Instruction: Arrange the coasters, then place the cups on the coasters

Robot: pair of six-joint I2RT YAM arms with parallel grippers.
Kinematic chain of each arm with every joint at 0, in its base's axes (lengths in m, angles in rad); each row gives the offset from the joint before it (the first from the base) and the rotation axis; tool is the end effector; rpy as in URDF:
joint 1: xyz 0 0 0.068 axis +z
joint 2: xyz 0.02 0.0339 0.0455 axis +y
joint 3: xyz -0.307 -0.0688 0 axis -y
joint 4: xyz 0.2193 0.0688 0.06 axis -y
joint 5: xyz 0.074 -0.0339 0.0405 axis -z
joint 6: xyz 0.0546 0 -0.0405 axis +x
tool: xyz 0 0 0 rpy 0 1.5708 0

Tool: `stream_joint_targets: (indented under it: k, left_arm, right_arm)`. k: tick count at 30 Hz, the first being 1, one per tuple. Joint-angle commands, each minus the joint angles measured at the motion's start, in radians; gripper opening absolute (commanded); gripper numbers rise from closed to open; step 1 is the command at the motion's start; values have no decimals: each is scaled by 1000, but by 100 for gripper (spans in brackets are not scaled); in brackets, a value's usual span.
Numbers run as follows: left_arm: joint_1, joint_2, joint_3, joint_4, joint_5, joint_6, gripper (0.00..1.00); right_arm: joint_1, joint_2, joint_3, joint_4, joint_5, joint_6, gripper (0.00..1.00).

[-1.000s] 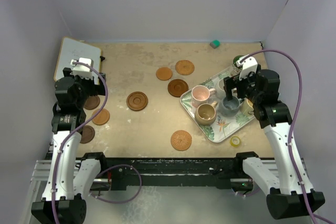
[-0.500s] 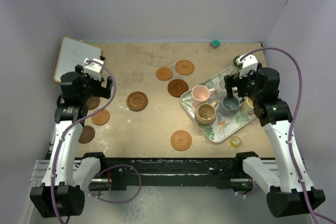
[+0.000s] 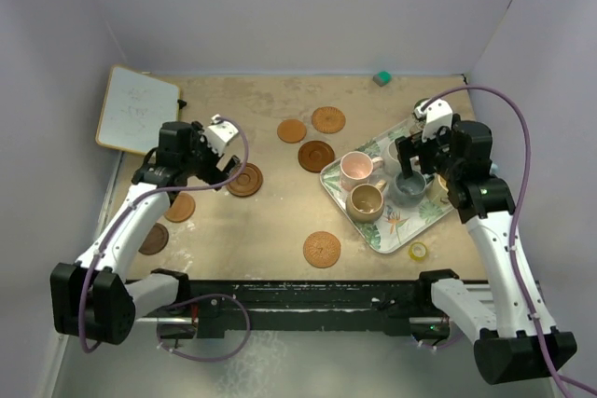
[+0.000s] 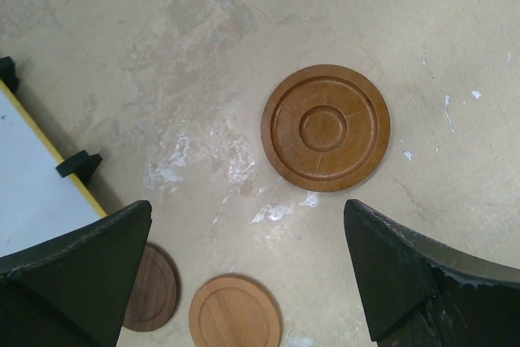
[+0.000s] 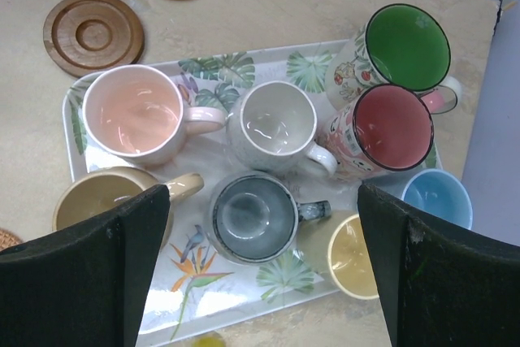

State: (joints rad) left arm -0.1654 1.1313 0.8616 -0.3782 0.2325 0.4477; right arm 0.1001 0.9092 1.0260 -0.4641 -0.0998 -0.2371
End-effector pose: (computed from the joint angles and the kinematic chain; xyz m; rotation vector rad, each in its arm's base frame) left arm 0.2131 -0.0483 0.3140 0.7845 2.0557 -0.1003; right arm 0.1615 0.0217 0.3972 -0.3875 1.8767 0.0035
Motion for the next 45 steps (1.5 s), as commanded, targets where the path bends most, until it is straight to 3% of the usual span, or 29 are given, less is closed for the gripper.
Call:
stream_joint_targets:
  k: [1, 7, 22, 37, 45]
  left_arm:
    - [-45, 45, 11, 12, 40, 70, 99]
    - [-115, 178, 32, 14, 39, 93, 98]
    - [-211, 486, 120, 29, 60, 106, 80]
    - [-203, 675, 219, 12, 45, 157, 51]
    - [-107, 777, 339, 2, 56, 210, 41]
  right_arm:
    - [6, -17, -8, 32, -15, -23, 100]
    - [6, -19, -16, 26, -23, -32, 100]
    - [6, -2, -49, 35, -9, -57, 100]
    - [6, 7, -59, 42, 18, -73, 100]
    - [6, 20, -61, 44, 28, -82, 100]
